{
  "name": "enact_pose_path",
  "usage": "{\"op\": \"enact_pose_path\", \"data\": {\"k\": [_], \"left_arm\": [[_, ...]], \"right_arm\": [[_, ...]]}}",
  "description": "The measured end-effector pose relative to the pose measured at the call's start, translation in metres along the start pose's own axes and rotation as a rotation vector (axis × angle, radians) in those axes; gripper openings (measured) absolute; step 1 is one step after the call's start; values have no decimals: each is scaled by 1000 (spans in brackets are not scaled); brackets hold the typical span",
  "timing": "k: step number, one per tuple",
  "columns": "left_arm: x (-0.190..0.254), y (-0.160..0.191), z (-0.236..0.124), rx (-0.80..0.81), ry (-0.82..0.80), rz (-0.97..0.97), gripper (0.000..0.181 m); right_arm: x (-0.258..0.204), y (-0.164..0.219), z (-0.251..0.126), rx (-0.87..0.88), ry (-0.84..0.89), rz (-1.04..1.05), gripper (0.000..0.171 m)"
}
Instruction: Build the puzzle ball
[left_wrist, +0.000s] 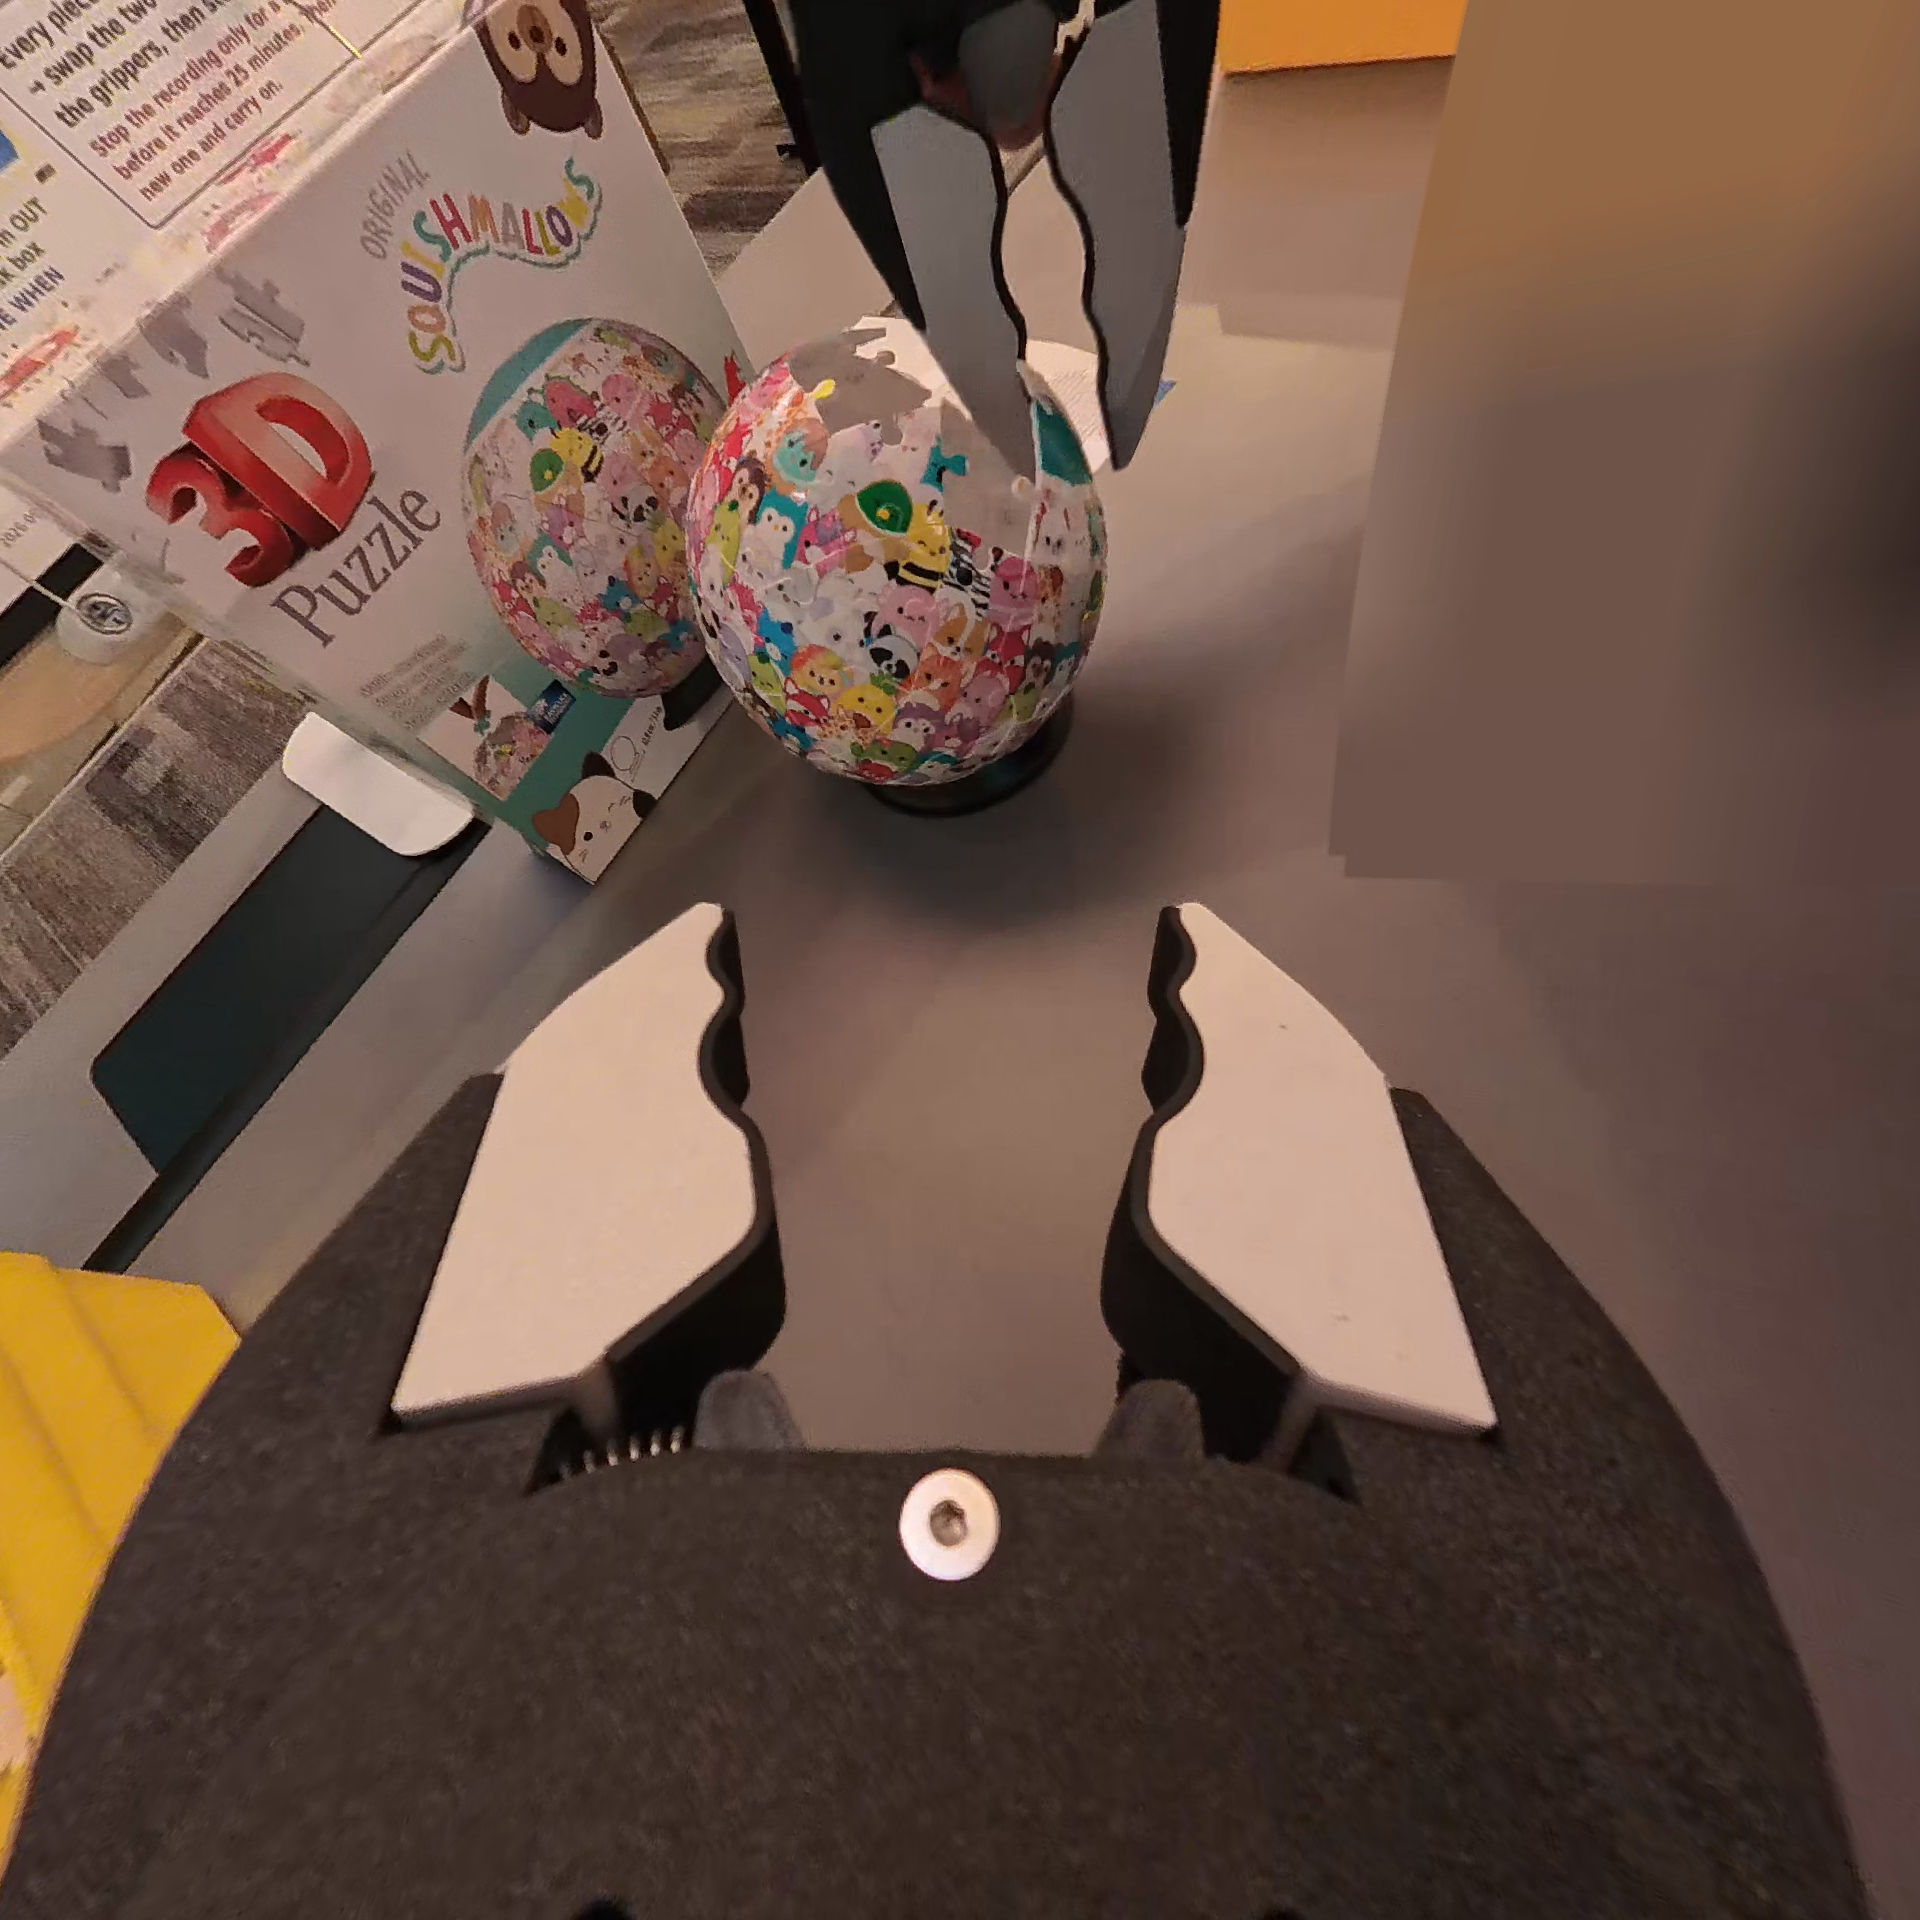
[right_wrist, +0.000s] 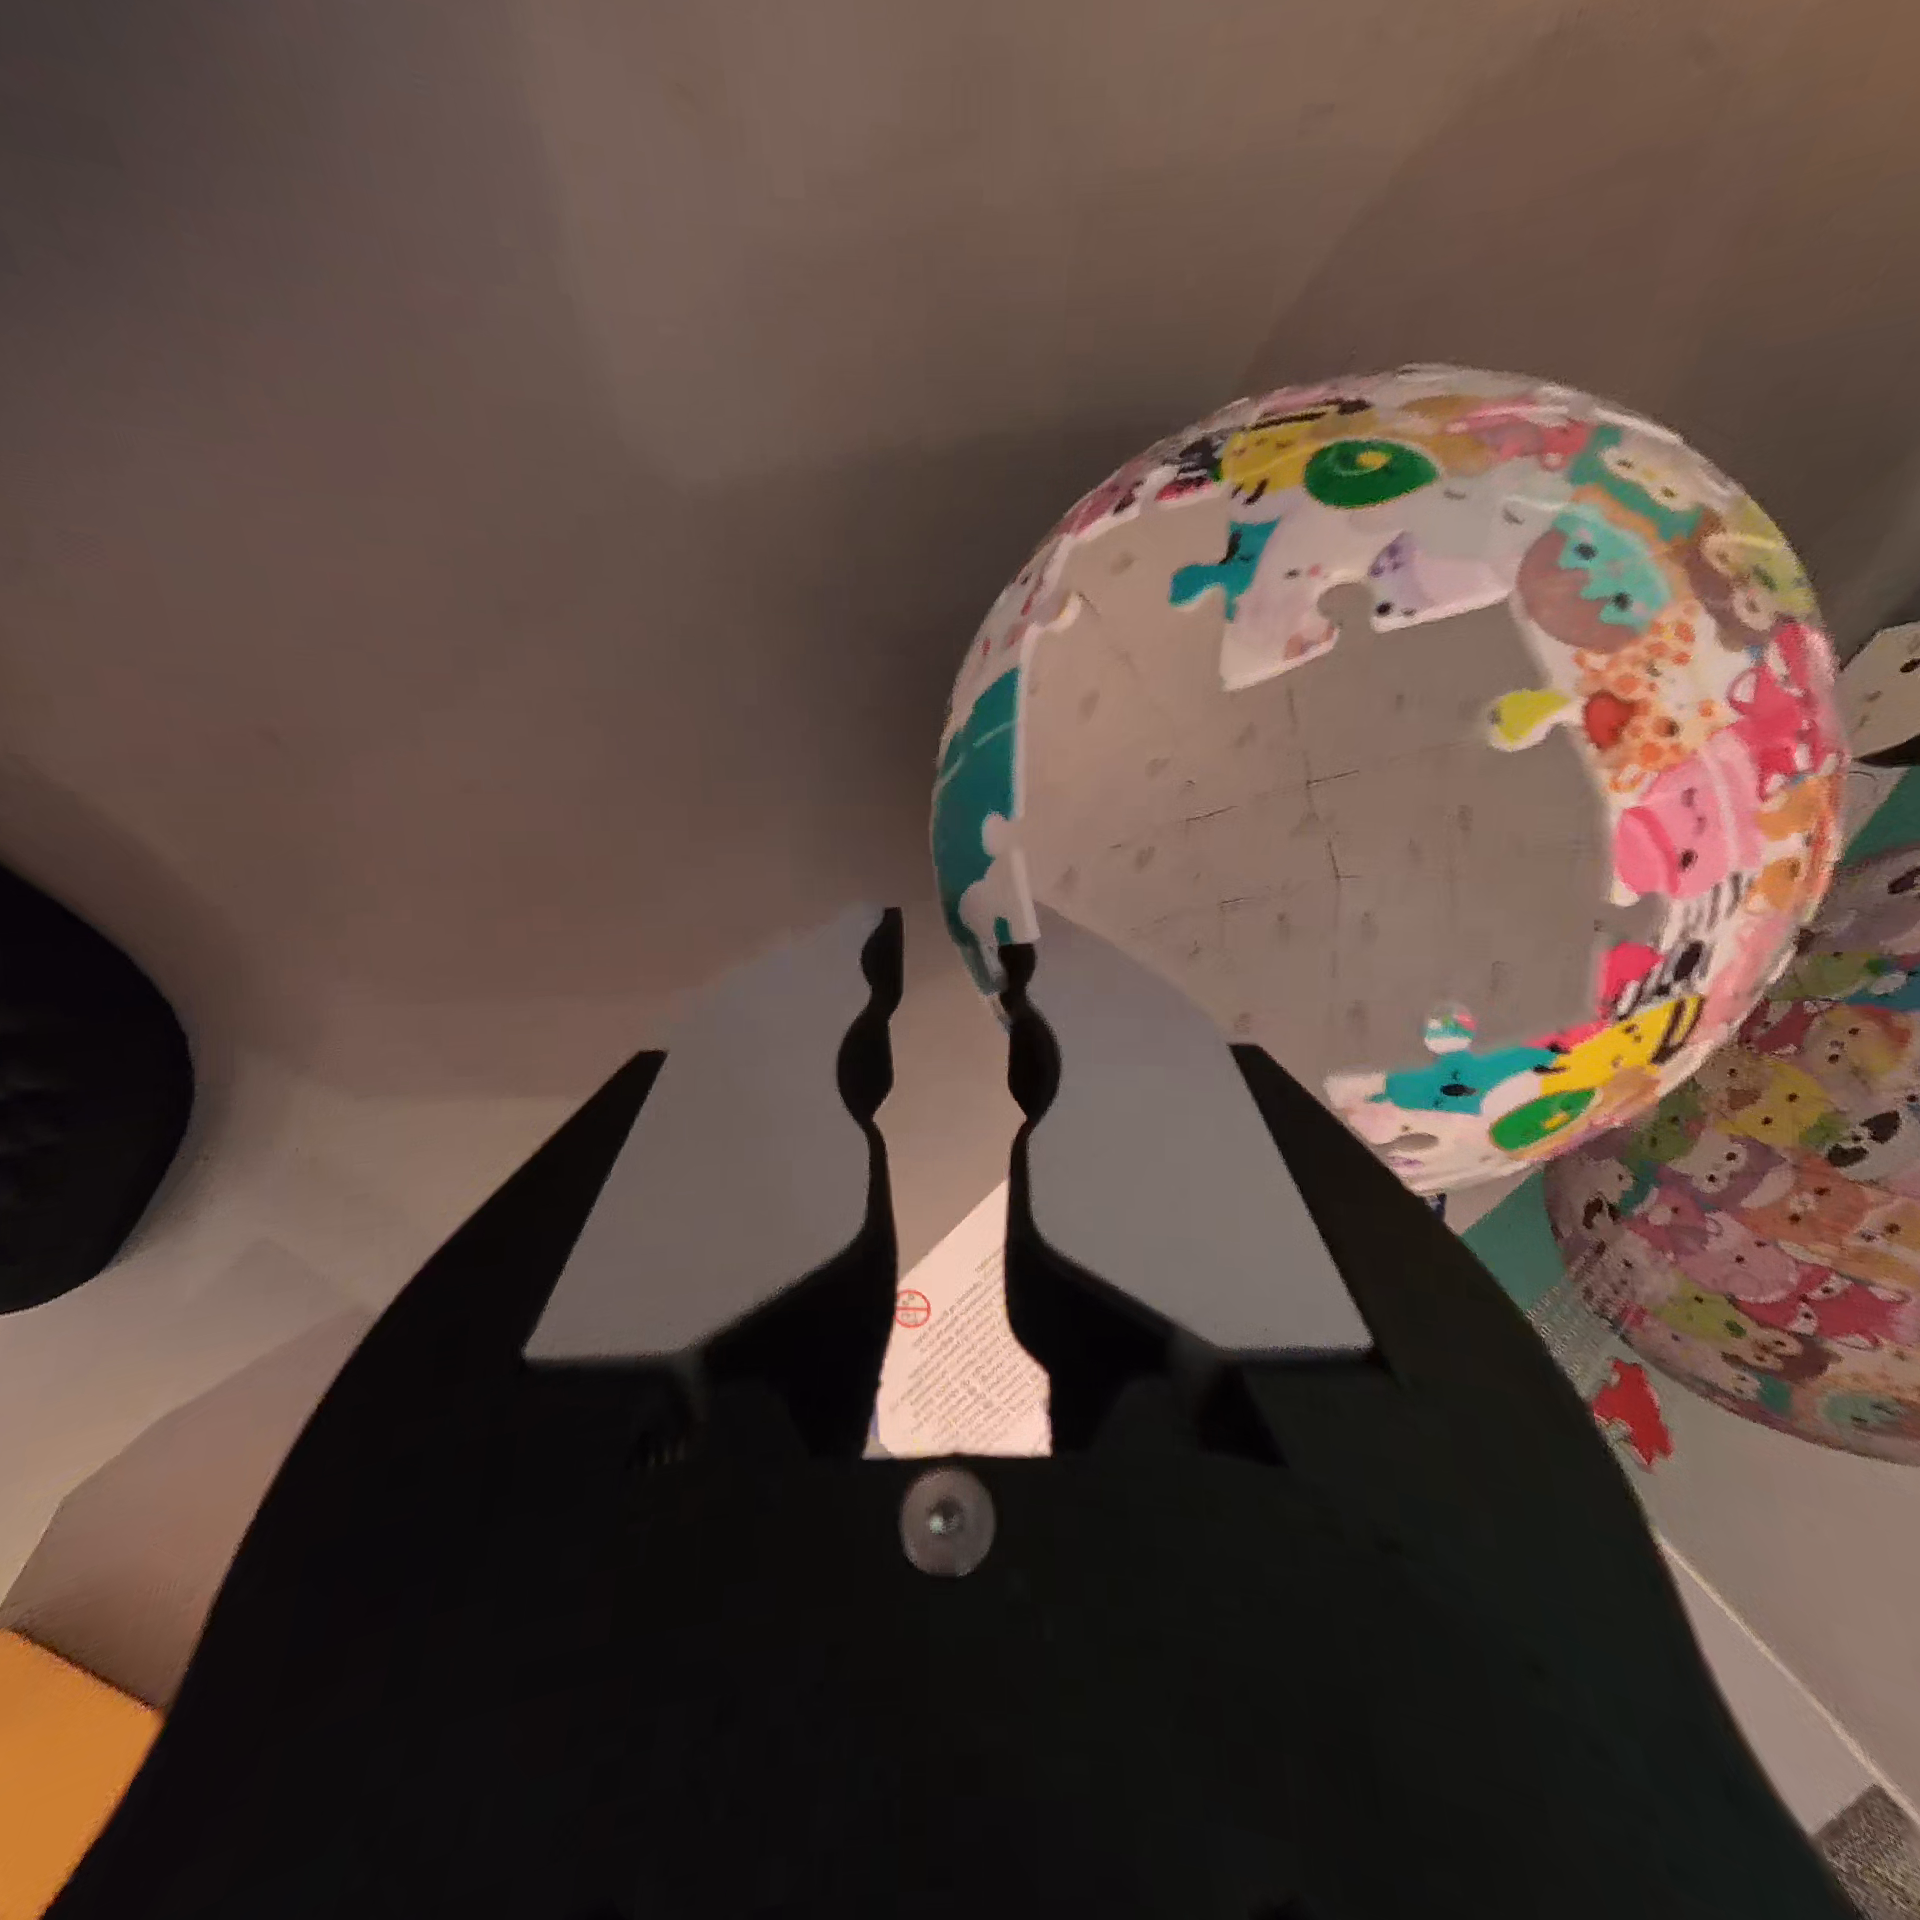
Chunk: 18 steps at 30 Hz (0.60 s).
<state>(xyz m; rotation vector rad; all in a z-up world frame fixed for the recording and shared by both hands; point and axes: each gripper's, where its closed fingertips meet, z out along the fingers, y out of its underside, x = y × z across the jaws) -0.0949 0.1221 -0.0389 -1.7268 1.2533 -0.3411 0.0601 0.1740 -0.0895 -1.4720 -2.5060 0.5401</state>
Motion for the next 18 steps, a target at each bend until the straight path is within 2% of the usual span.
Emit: {"op": "enact_pose_path", "data": {"k": [7, 18], "left_arm": [[0, 3, 0, -13, -1, 2, 76], [1, 6, 0, -18, 0, 3, 77]], "right_arm": [[-1, 0, 8, -36, -63, 6, 8], [-3, -1, 8, -49, -114, 8, 5]]}}
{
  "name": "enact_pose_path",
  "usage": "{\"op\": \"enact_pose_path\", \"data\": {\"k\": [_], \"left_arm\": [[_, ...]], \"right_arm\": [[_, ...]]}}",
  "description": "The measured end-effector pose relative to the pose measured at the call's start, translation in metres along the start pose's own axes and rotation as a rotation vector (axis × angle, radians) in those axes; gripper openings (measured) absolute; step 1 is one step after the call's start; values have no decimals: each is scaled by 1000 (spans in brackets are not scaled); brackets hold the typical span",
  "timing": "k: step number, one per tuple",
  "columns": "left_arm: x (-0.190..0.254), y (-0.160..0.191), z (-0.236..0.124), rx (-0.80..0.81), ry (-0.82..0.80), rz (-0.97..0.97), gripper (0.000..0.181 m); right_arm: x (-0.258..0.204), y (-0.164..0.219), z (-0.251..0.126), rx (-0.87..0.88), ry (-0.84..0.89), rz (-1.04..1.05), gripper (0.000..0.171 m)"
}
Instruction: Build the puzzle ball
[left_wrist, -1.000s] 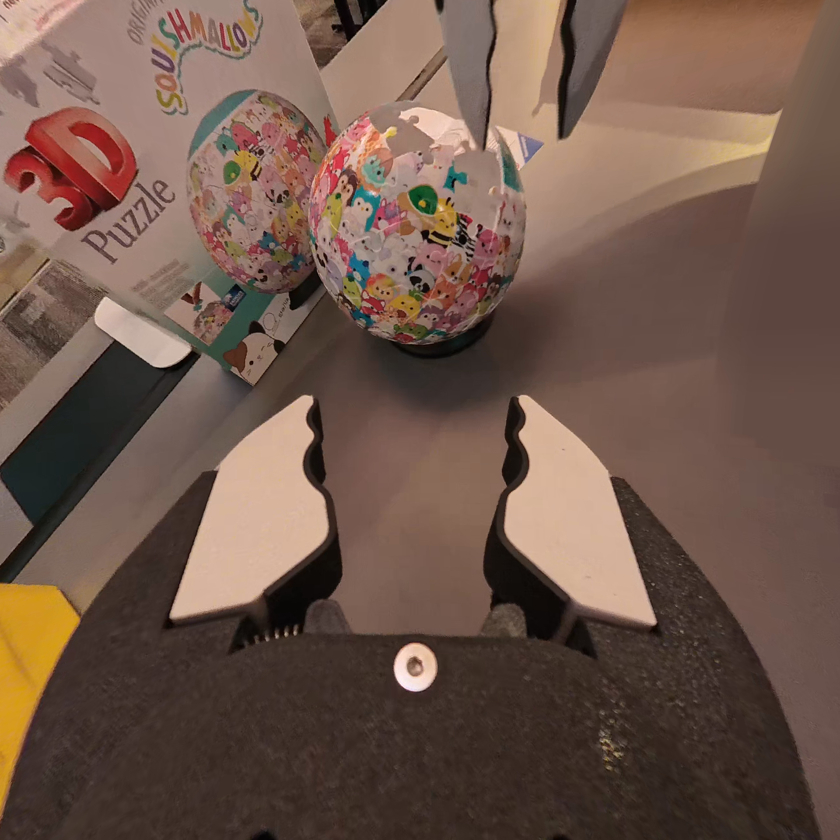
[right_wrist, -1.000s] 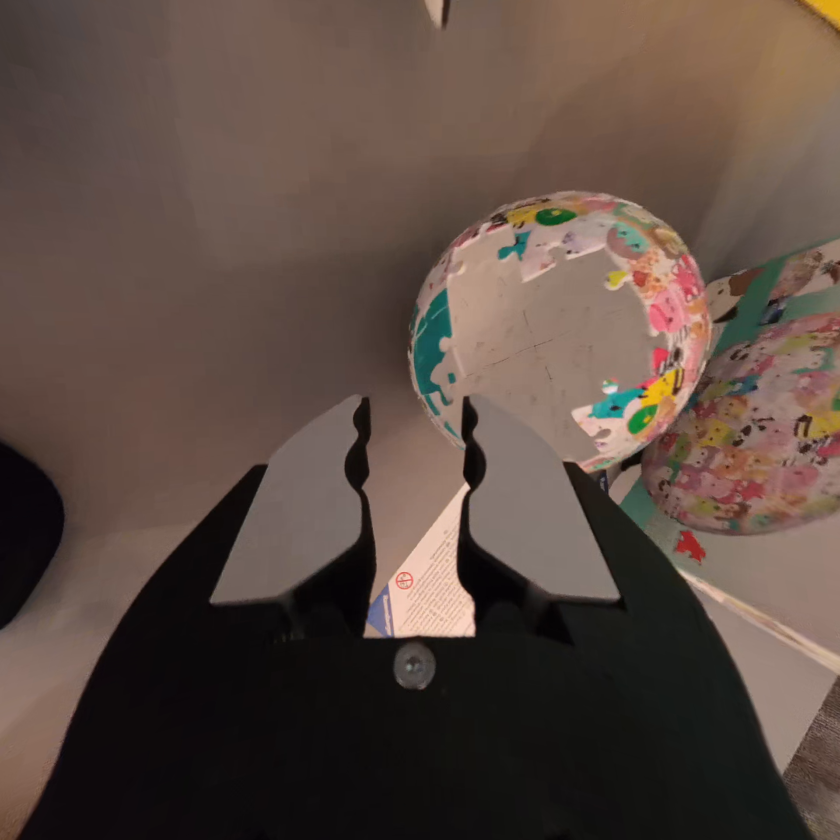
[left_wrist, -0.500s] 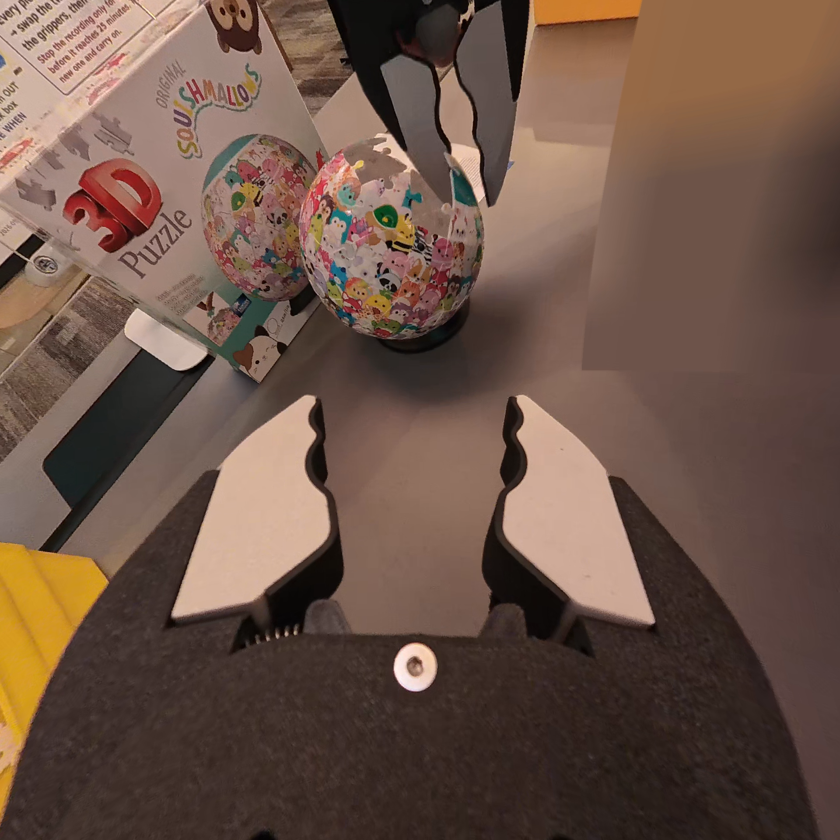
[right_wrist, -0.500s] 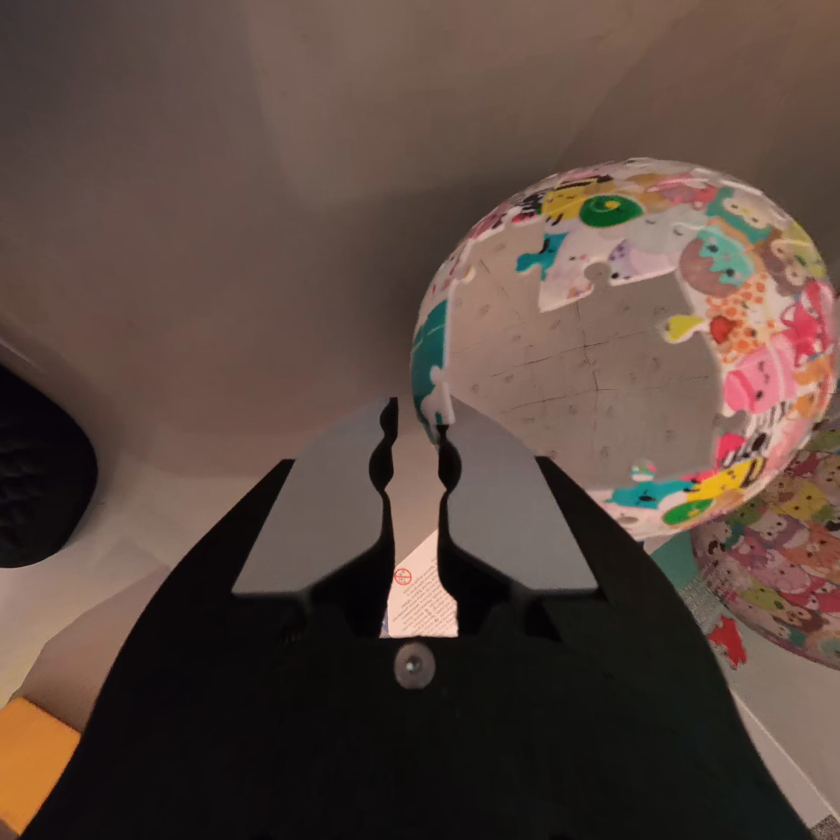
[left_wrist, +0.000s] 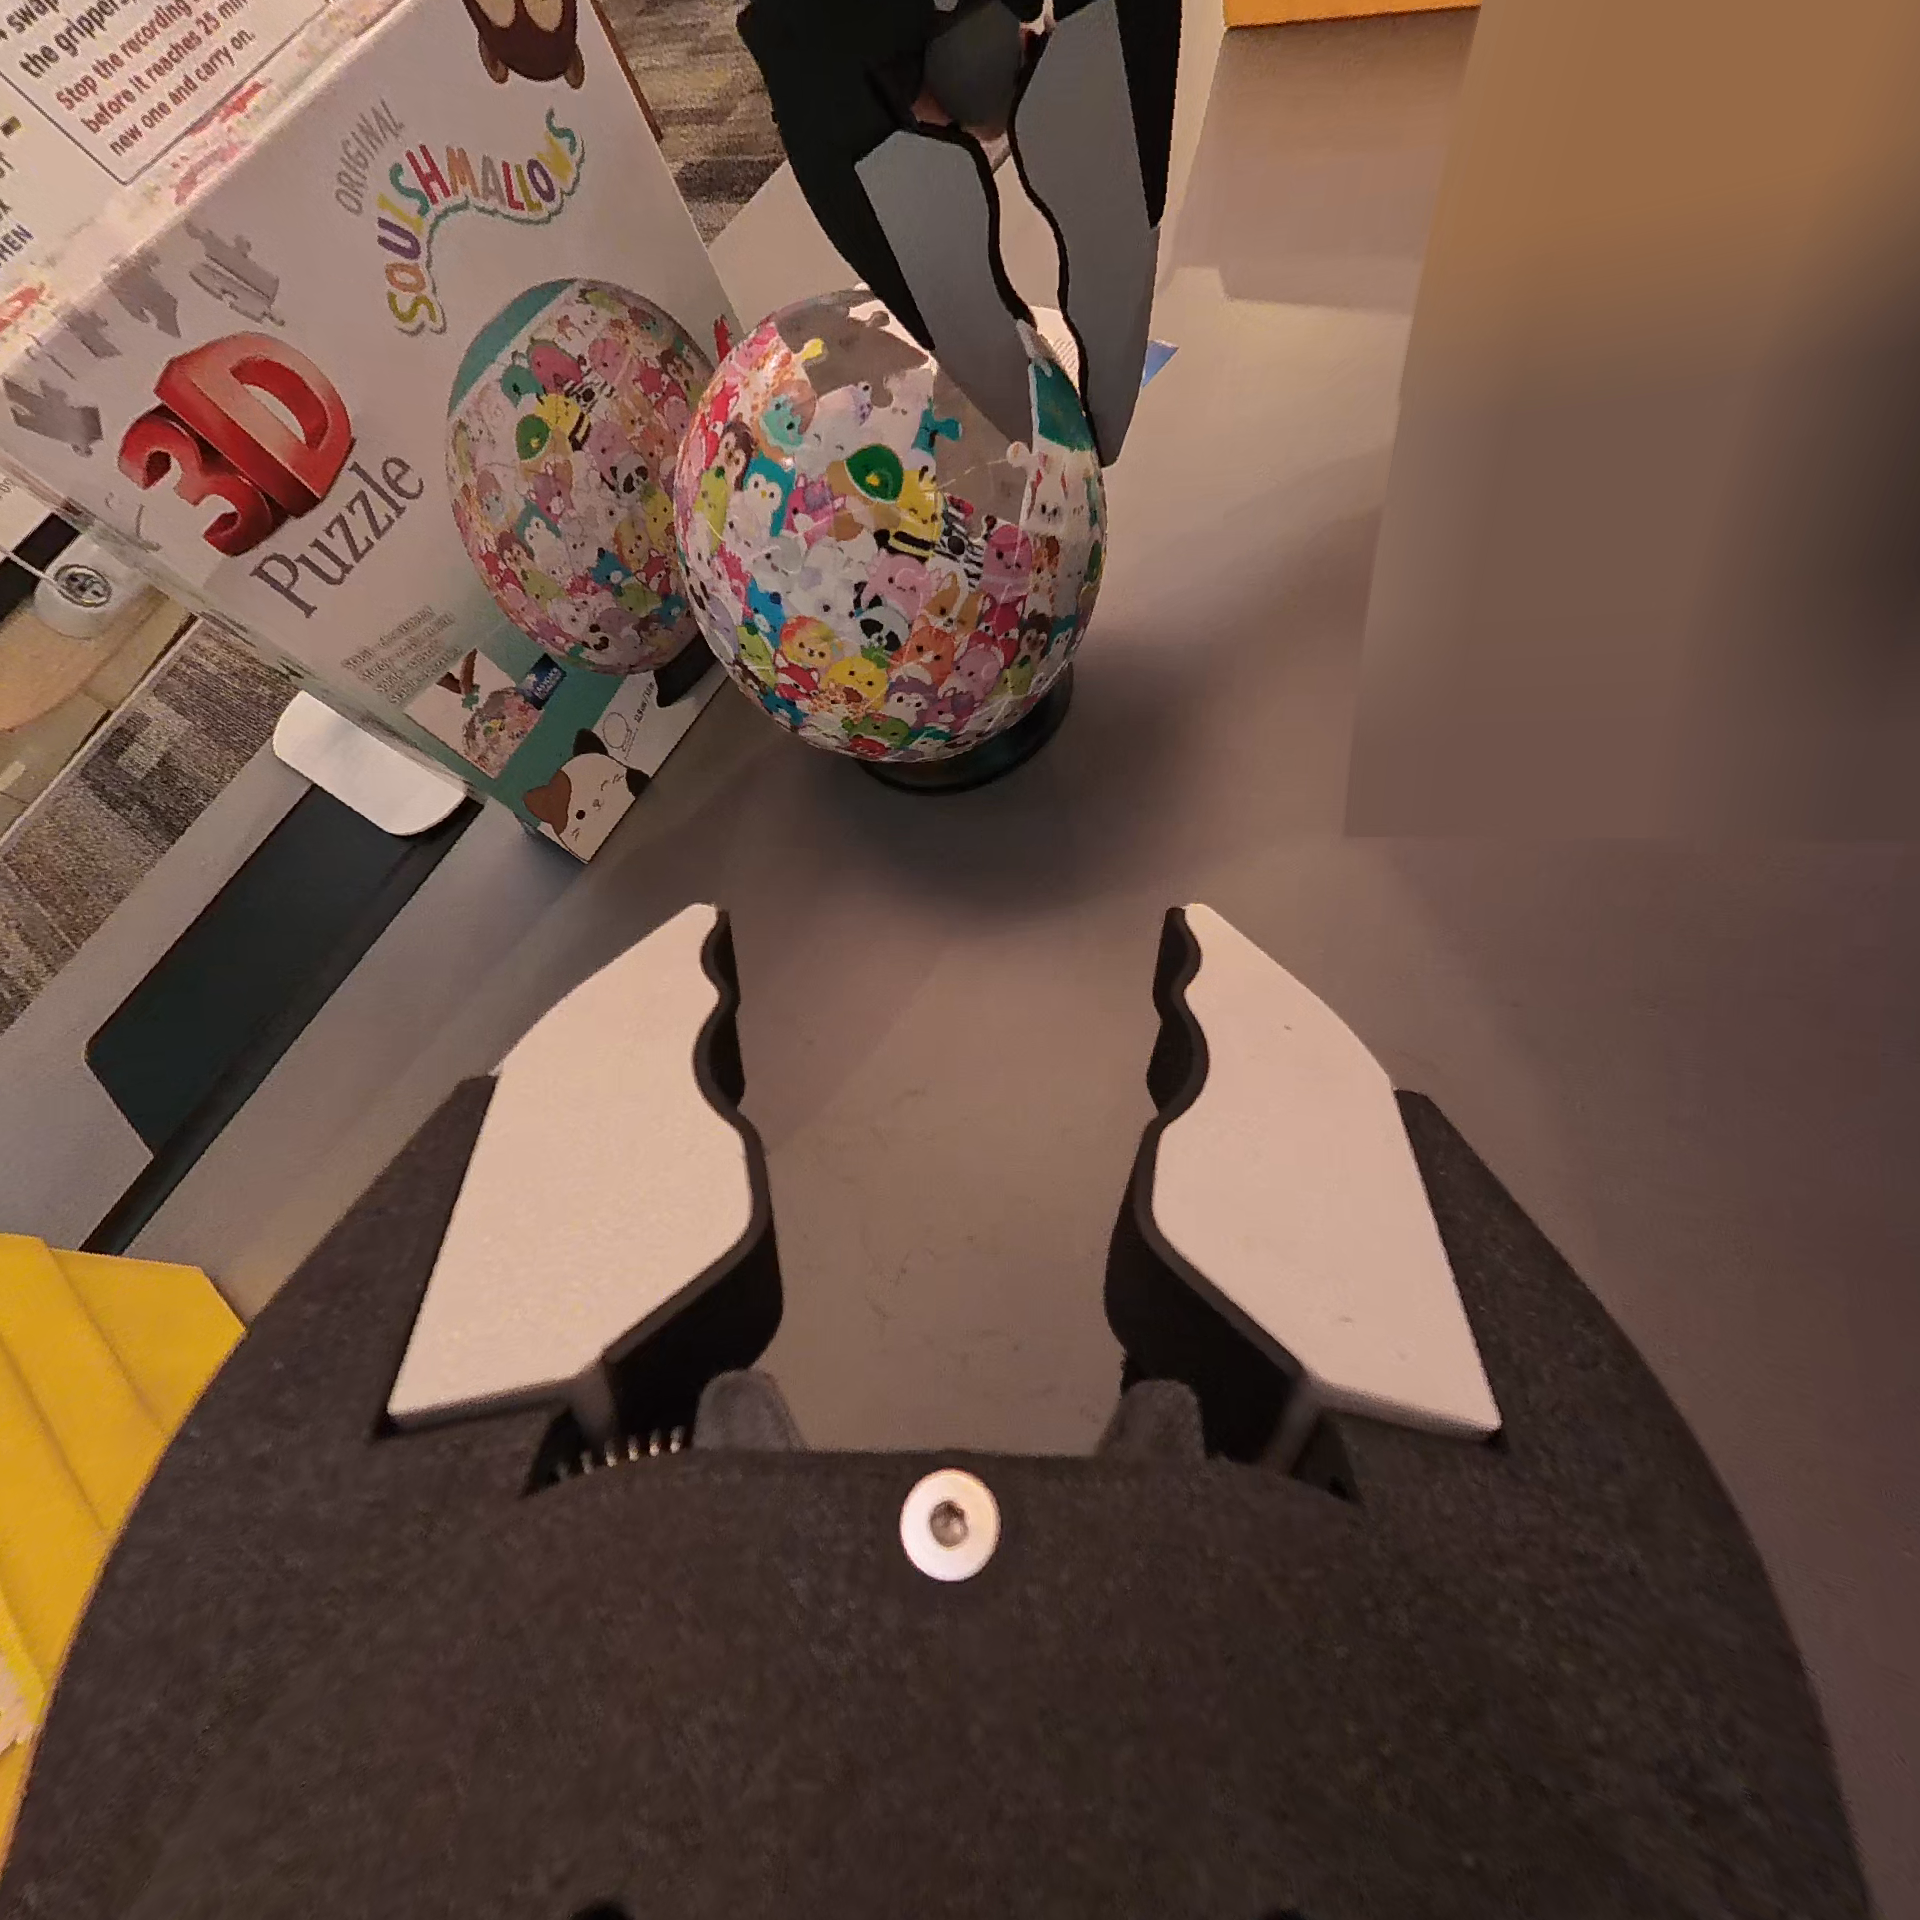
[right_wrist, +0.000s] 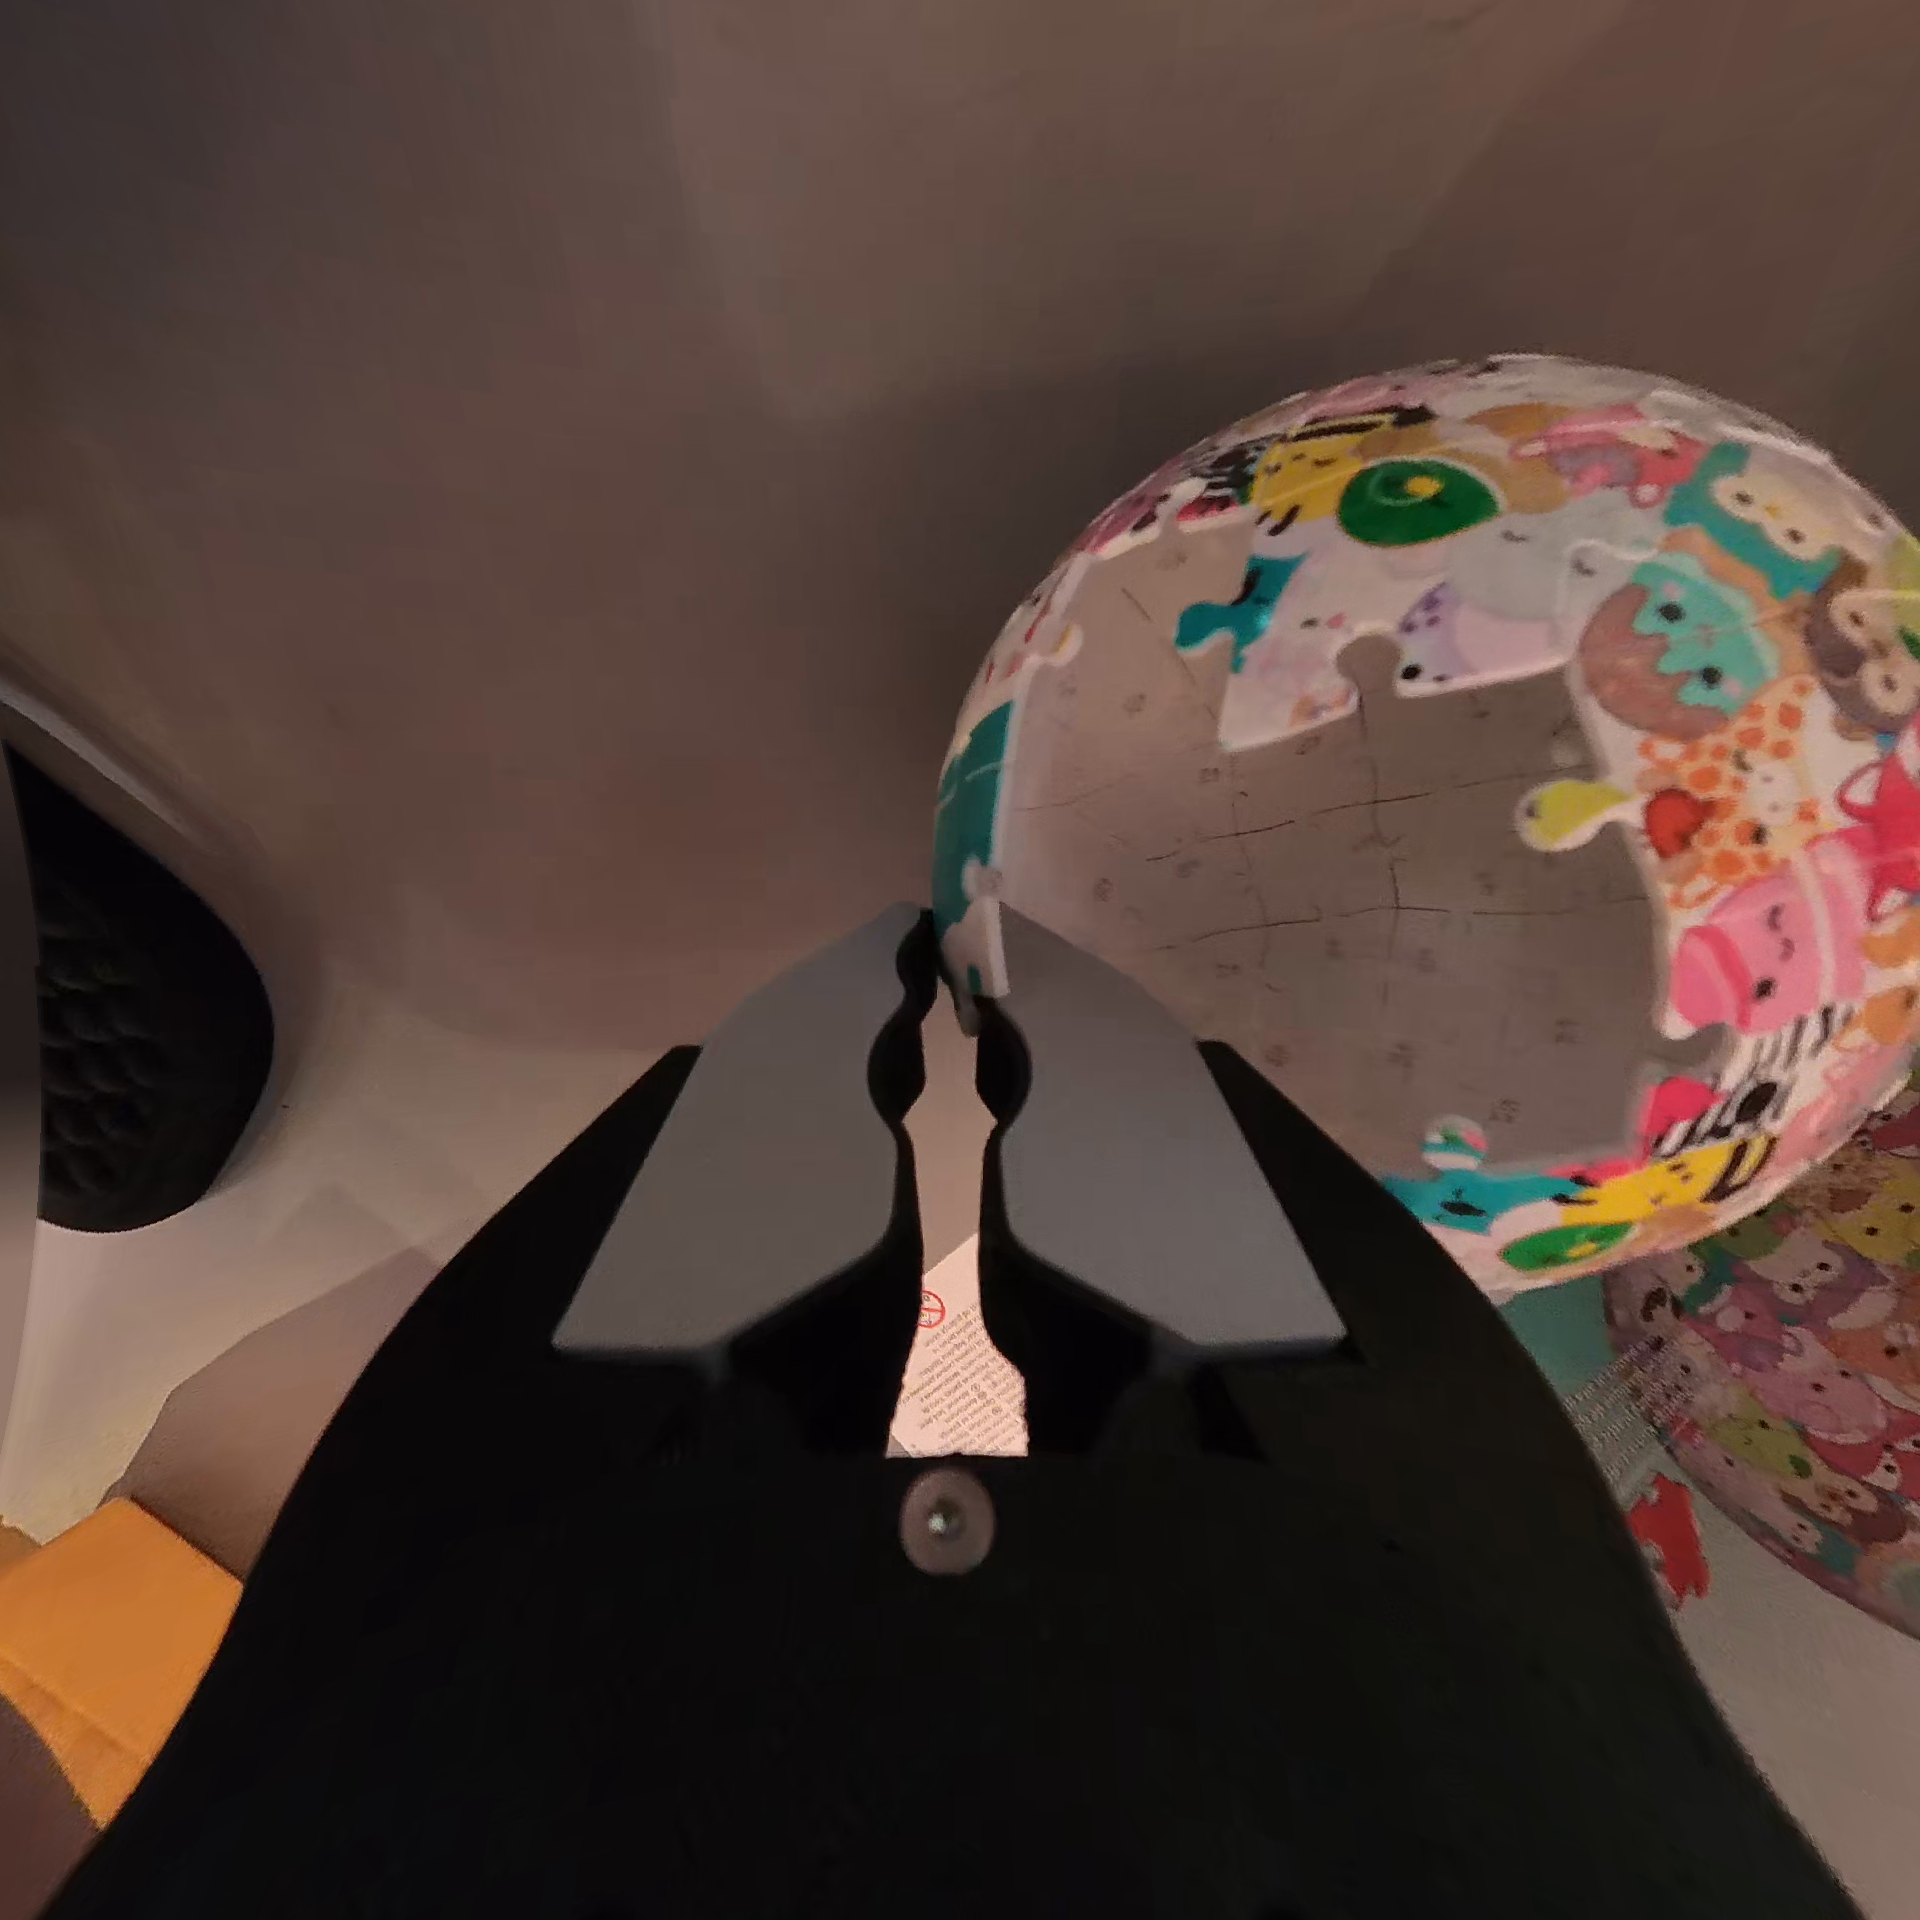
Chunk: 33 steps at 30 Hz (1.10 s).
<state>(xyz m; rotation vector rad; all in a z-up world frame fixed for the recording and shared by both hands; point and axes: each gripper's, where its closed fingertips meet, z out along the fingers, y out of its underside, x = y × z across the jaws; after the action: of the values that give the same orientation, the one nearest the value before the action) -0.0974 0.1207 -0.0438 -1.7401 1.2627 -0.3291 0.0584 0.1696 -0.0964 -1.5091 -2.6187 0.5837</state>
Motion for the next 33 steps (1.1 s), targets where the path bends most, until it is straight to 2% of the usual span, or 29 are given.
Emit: {"op": "enact_pose_path", "data": {"k": [9, 12, 15, 21, 23, 27, 29, 33], "left_arm": [[7, -2, 0, -3, 14, 12, 77], [8, -5, 0, 2, 16, 14, 78], [11, -9, -1, 12, 16, 16, 77], [12, -20, -5, 55, -3, 17, 77], [10, -21, -4, 73, -6, -1, 77], [3, -15, 4, 86, -12, -52, 77], [-2, -13, 10, 89, -17, -76, 77], [-7, -12, 20, 77, -11, -82, 78]], "right_arm": [[1, -1, -1, -12, -12, 13, 6], [2, -4, -4, 6, 6, 28, 17], [2, -11, -12, 54, 58, 7, 20], [2, -12, -36, 112, 270, -6, 26], [0, -9, -41, 172, 377, -15, 26], [-3, -11, -48, 449, 595, -24, 22], [-4, -11, -44, 532, 666, -38, 23], [0, -8, -32, 542, 608, -4, 41]]}}
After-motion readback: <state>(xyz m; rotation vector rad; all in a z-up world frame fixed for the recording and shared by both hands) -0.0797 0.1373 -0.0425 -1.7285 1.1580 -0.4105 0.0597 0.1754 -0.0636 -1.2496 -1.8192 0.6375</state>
